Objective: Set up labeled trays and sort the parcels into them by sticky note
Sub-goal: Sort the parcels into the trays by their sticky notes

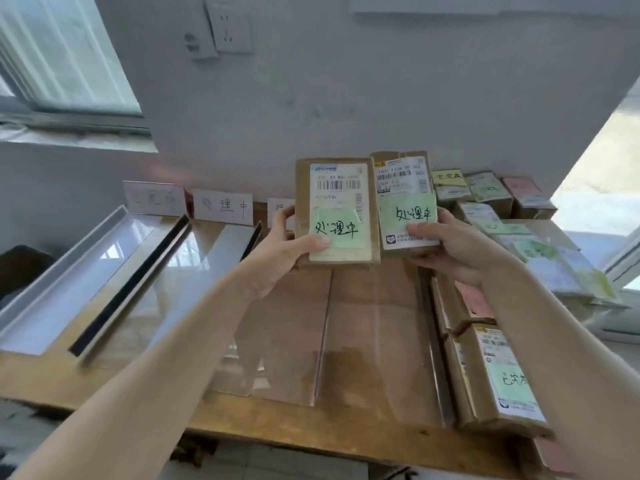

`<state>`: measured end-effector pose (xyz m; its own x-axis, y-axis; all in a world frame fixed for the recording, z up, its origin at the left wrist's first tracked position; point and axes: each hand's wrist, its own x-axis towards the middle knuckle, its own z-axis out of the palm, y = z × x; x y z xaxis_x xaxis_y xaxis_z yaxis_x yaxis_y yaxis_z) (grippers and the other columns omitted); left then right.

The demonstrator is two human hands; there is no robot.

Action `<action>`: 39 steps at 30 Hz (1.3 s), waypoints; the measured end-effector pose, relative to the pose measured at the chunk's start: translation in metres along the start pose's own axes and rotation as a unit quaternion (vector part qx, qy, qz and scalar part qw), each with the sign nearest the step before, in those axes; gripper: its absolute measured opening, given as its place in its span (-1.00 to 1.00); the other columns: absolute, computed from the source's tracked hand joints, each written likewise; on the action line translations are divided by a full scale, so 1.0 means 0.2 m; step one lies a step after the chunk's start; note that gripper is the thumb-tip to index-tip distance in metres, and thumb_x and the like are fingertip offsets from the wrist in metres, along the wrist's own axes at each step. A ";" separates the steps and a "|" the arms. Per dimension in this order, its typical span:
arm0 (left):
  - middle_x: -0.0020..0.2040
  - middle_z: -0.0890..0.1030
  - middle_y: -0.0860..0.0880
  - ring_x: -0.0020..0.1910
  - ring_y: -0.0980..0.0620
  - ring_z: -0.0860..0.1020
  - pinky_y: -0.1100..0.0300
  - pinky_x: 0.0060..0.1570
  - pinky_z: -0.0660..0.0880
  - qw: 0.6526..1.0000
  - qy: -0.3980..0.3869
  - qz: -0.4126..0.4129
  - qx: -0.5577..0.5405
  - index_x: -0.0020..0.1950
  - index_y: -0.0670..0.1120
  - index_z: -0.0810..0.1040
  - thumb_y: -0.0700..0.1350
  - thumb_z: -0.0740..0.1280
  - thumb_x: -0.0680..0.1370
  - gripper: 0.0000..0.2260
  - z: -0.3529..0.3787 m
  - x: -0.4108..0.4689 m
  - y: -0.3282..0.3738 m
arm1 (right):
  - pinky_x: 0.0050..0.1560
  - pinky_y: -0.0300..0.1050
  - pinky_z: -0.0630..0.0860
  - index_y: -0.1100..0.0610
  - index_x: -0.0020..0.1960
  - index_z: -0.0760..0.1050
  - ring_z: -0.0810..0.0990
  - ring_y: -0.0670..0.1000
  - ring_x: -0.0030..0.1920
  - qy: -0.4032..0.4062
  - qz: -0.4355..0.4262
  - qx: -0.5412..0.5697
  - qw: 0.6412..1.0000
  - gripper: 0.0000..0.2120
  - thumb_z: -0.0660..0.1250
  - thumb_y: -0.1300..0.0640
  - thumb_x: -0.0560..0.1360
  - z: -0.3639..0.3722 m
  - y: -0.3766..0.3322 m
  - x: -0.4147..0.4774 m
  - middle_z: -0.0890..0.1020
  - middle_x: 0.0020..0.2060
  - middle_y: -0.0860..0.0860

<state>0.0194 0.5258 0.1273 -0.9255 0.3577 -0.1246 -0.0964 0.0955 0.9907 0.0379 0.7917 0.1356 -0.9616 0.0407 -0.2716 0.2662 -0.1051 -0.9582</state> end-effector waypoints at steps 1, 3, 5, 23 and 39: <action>-0.02 0.69 0.07 0.01 -0.05 0.64 -0.15 0.20 0.47 1.000 0.004 -0.007 -0.003 0.42 0.06 0.13 -0.06 0.47 0.34 -0.25 -0.11 0.01 -0.01 | -0.05 -0.01 0.60 0.08 0.40 0.23 0.67 0.03 0.01 -0.004 0.002 0.005 1.000 -0.43 0.37 0.25 0.47 0.10 0.00 0.06 0.68 0.02 0.04; 0.06 0.66 -0.01 0.08 -0.12 0.61 -0.19 0.20 0.45 1.000 0.008 -0.020 -0.008 0.41 0.07 0.14 -0.04 0.48 0.31 -0.23 -0.31 0.03 -0.02 | -0.06 -0.02 0.61 0.10 0.41 0.23 0.67 0.04 0.02 -0.016 0.007 0.010 1.000 -0.40 0.38 0.25 0.45 0.28 0.01 0.15 0.68 0.03 0.05; 0.08 0.66 -0.01 0.13 -0.17 0.58 -0.19 0.20 0.45 0.999 0.012 -0.030 -0.014 0.40 0.08 0.16 -0.01 0.51 0.26 -0.19 -0.47 0.05 -0.04 | -0.09 -0.04 0.62 0.11 0.41 0.25 0.67 0.05 0.02 -0.027 0.016 0.011 0.999 -0.40 0.39 0.25 0.43 0.43 0.03 0.22 0.68 0.03 0.06; 0.05 0.64 -0.06 -0.11 -0.04 0.60 0.00 -0.05 0.51 0.979 0.130 -0.154 -0.030 0.33 0.09 0.24 -0.01 0.46 0.25 -0.29 -1.45 0.14 -0.45 | -0.02 -0.02 0.59 0.22 0.23 0.49 0.64 0.10 0.07 -0.040 0.144 -0.010 0.989 -0.67 0.37 0.26 0.47 1.25 0.28 0.85 0.65 0.08 0.14; 0.19 0.54 -0.07 0.12 -0.08 0.54 -0.21 0.18 0.45 0.961 0.011 -0.271 0.047 0.43 0.04 0.15 -0.03 0.43 0.45 -0.35 -2.03 0.85 -0.81 | 0.09 0.08 0.58 0.16 0.23 0.22 0.63 0.13 0.01 0.171 0.201 -0.005 0.964 -0.40 0.50 0.19 0.34 1.81 0.64 1.42 0.55 0.14 0.19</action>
<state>-0.2720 0.1940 -0.0318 -0.7569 0.2117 -0.6182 -0.5340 0.3450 0.7719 -0.2262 0.4304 -0.0323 -0.7018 0.3246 -0.6342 0.6158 -0.1711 -0.7691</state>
